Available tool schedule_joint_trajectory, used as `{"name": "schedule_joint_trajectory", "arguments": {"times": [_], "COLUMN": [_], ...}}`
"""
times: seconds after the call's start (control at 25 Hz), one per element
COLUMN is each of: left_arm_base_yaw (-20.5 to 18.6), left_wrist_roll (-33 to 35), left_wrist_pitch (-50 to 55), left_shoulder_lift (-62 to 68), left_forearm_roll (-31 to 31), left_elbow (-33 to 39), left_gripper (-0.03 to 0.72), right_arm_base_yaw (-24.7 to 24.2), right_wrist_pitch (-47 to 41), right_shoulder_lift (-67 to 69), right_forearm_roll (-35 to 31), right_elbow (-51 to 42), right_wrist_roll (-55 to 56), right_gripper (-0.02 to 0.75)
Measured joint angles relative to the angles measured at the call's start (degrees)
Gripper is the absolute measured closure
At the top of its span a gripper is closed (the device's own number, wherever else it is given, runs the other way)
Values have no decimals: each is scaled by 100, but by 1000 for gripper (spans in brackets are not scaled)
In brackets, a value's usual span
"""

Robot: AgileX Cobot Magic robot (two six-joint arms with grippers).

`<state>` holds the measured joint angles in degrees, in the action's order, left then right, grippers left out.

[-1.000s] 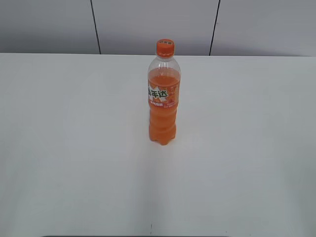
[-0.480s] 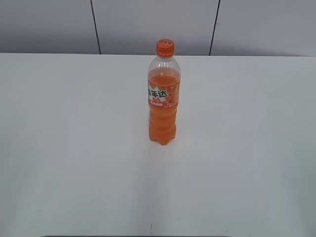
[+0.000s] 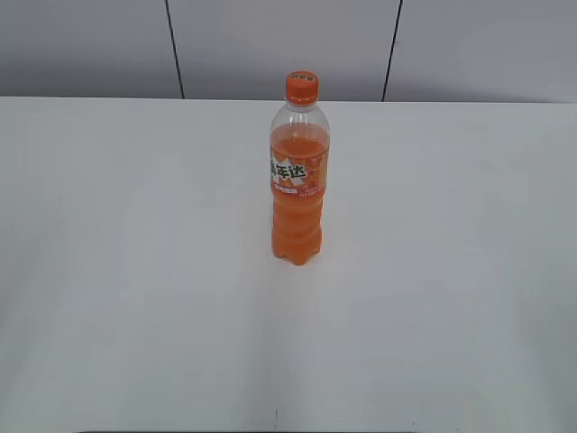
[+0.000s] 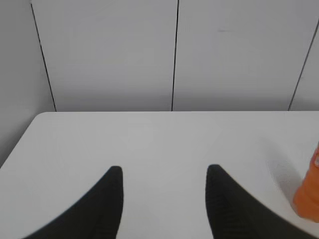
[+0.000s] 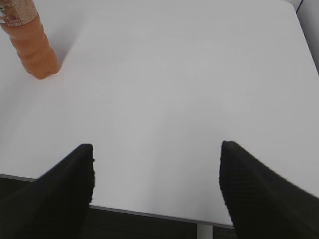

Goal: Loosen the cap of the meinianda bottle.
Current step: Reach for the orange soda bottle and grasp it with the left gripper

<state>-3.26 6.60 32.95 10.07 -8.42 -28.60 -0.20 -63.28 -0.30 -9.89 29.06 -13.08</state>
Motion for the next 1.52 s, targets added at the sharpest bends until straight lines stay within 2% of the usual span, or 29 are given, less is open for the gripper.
{"name": "schedule_joint_trajectory", "arguments": {"times": [0.24,0.84,1.52], "left_arm_base_yaw": [0,0,0], "left_wrist_roll": [24,31,-71], "left_wrist_pitch": [-1180,-3352,-5246], "left_shoulder_lift": [693,3103,5619], "left_forearm_roll": [0,-85,32], "left_elbow": [256,266,276], "left_gripper": [346,346,346], "right_arm_base_yaw": [0,0,0], "right_wrist_pitch": [0,0,0], "right_shoulder_lift": [0,0,0], "right_forearm_roll": [0,0,0], "right_elbow": [0,0,0], "right_wrist_roll": [0,0,0], "right_gripper": [149,149,149]}}
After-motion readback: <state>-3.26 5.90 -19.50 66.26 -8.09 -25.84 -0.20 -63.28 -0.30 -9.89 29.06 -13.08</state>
